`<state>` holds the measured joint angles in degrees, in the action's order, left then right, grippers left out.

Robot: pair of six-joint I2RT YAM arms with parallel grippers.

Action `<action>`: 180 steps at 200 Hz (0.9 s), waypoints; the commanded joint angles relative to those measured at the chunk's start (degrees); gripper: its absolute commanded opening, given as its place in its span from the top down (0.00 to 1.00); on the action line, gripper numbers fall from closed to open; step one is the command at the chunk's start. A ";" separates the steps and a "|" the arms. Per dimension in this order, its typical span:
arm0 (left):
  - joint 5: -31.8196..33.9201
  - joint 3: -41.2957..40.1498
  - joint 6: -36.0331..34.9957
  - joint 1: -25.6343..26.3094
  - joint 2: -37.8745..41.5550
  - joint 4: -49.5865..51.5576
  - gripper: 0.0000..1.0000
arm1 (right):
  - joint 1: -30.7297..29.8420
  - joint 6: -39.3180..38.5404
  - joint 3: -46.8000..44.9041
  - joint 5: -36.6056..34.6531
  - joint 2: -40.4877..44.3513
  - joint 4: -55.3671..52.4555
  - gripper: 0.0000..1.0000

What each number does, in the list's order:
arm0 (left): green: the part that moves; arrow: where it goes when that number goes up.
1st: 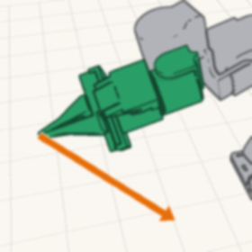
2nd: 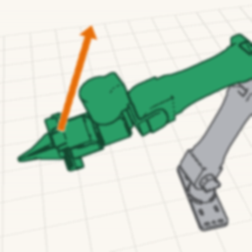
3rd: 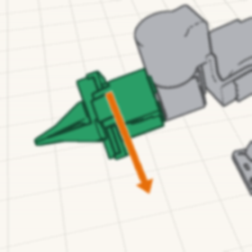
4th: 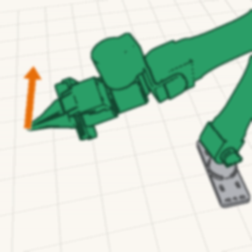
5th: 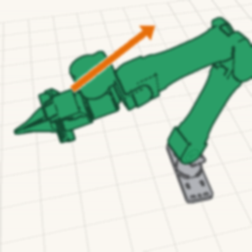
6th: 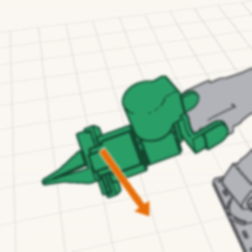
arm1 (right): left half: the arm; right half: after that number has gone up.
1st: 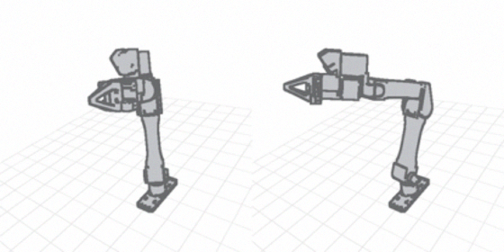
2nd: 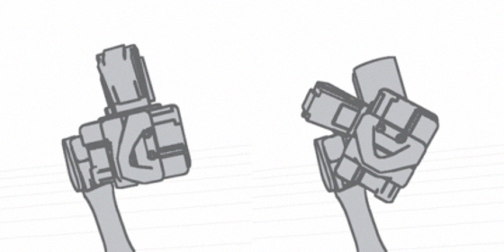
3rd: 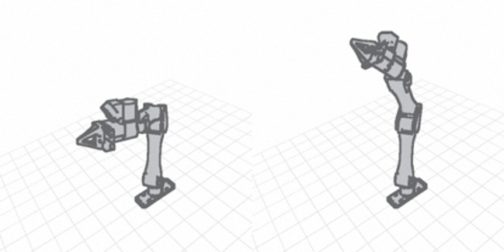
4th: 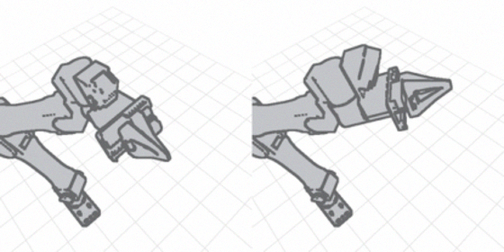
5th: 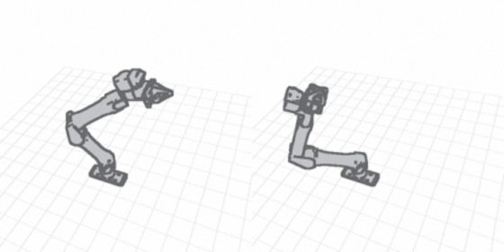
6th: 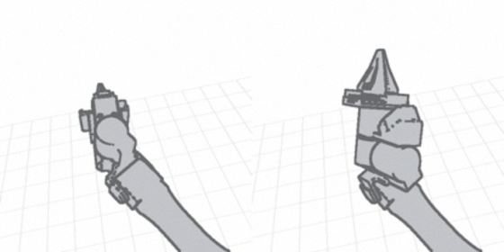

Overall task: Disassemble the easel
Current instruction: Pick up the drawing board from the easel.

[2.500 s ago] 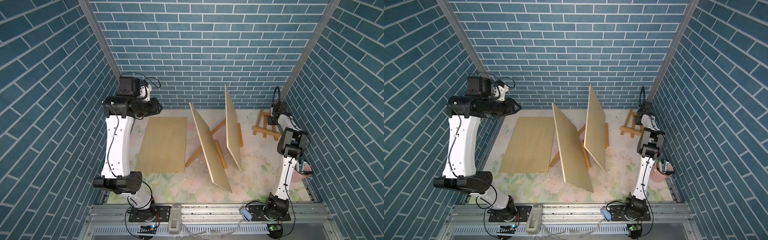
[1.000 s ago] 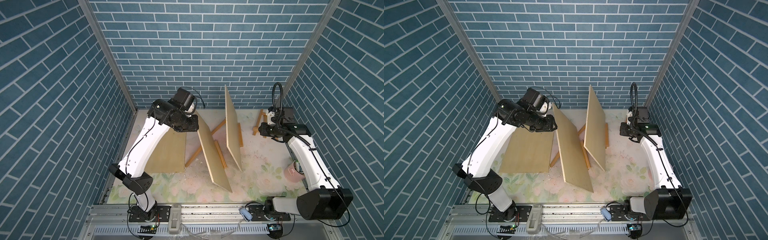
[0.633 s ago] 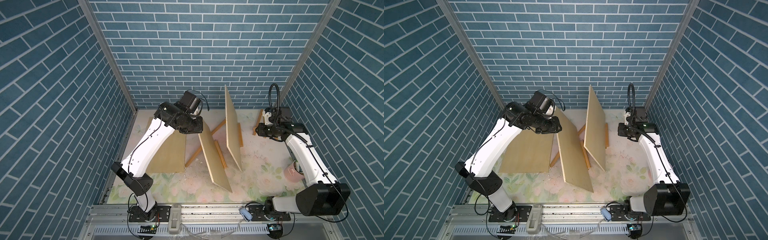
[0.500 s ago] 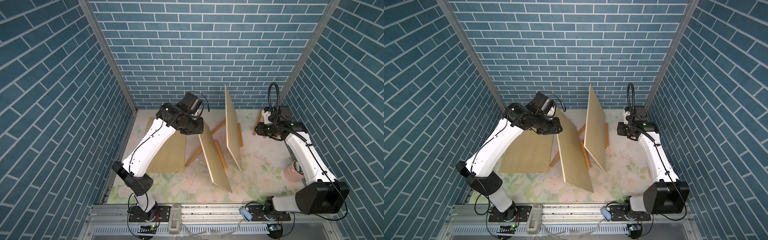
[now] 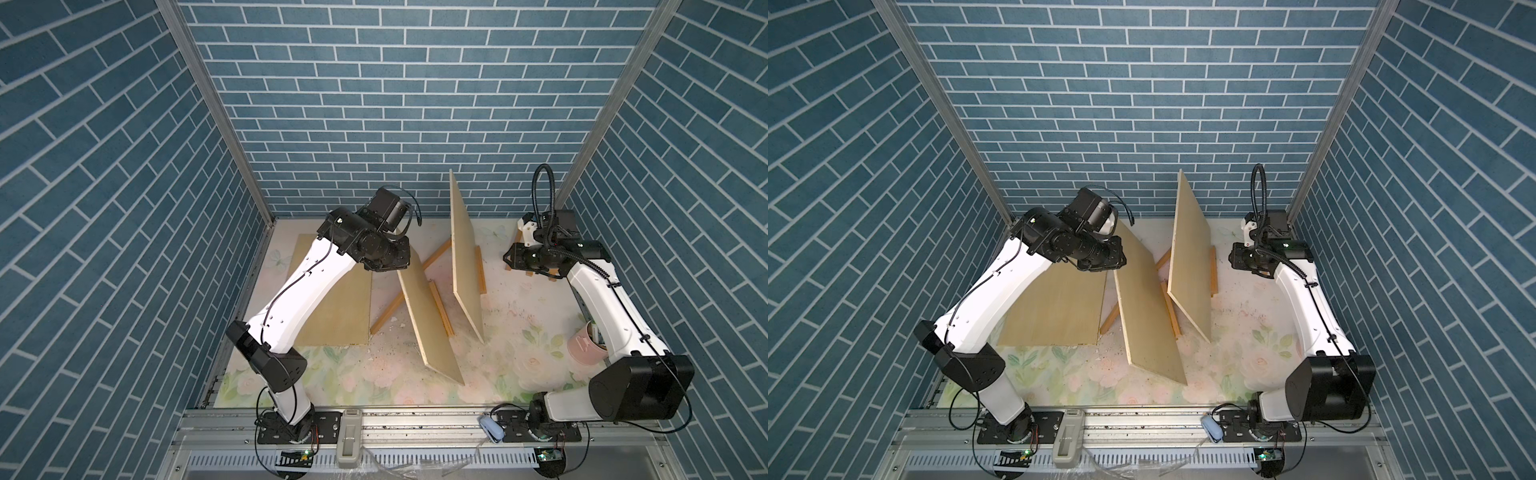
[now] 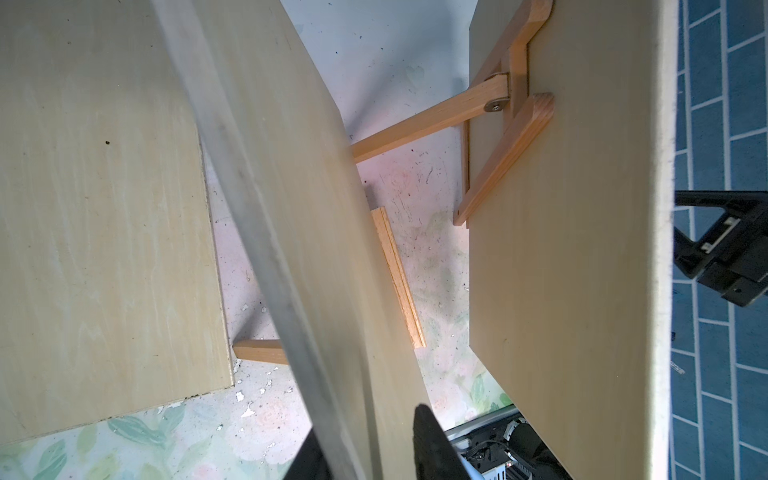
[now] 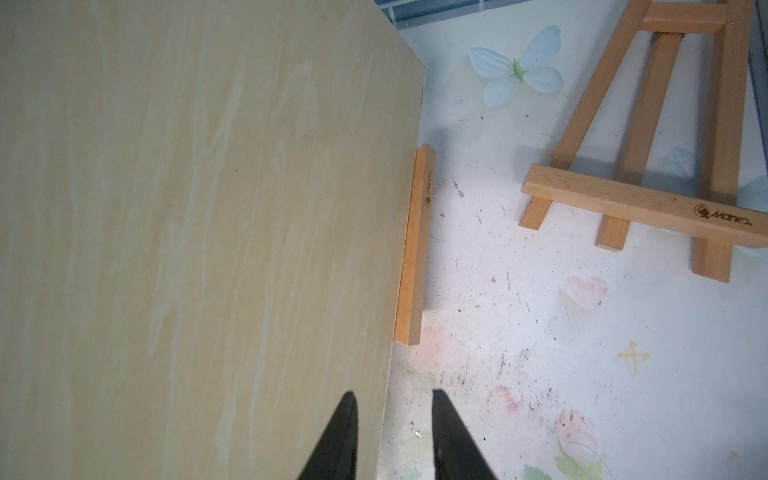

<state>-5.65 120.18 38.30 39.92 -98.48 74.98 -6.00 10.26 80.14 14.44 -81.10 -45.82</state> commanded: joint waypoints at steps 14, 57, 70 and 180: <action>0.29 -2.04 0.94 0.51 -0.38 -1.15 0.71 | -0.46 0.90 0.43 1.46 0.31 0.64 0.68; 0.38 -2.66 1.39 0.51 -1.00 -1.60 0.72 | -0.54 0.81 -0.76 1.74 1.10 1.41 0.68; 0.46 -2.88 1.42 0.51 -1.01 -1.76 0.72 | -0.56 0.74 -0.96 1.82 1.21 1.44 0.68; 0.04 -3.41 2.04 0.51 -0.23 -1.69 0.98 | -0.68 0.81 -1.31 1.91 1.55 1.83 0.68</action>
<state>-5.82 117.71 43.77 40.03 -99.00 72.93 -6.28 10.28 79.64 15.73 -81.01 -44.51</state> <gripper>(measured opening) 0.174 0.320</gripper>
